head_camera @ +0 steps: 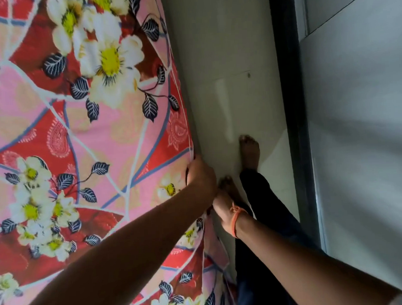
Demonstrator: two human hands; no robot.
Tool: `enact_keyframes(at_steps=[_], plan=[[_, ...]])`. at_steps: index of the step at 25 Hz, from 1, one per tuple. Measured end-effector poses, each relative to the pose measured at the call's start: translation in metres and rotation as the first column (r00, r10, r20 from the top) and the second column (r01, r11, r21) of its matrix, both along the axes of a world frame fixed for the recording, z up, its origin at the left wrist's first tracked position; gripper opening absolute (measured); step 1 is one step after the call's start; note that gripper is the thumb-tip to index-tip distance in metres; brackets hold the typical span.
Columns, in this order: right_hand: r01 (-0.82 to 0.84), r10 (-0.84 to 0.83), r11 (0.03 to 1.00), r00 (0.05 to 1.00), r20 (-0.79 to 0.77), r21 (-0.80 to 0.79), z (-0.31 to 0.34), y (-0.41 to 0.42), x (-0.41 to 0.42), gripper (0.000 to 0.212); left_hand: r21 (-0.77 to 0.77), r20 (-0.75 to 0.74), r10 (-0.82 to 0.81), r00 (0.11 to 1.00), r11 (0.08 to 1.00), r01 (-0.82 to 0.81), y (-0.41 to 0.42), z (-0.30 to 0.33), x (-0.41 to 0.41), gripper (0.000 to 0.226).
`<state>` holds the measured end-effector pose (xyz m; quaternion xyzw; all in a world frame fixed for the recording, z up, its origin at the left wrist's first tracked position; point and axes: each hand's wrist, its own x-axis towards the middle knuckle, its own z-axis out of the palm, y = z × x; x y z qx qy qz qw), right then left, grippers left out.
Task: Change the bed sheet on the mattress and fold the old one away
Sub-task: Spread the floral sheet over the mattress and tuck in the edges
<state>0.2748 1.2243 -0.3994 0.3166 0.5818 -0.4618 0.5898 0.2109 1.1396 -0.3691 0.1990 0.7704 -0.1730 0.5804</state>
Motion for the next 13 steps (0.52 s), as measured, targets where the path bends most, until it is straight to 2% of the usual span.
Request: enact_keyframes(at_steps=[2,5,9,13], plan=[[0.068,-0.064,0.995,0.997,0.050,-0.078,-0.001,-0.002,-0.003,0.030,0.001,0.004,-0.043,0.999,0.999,0.043,-0.006,-0.007,-0.001,0.031],[0.016,-0.004,0.992,0.996,0.092,-0.128,-0.007,0.002,-0.005,0.025,-0.019,-0.014,-0.144,0.989,0.989,0.144,-0.004,-0.025,0.010,0.031],[0.003,0.007,0.998,0.990,0.141,-0.068,-0.012,0.002,-0.003,0.024,0.053,-0.145,-0.038,0.989,0.998,0.046,-0.005,-0.029,0.017,0.030],[0.177,-0.165,0.979,0.979,0.115,-0.098,0.000,0.009,0.003,0.029,0.041,-0.156,0.009,0.988,0.999,-0.002,0.002,-0.025,0.025,0.042]])
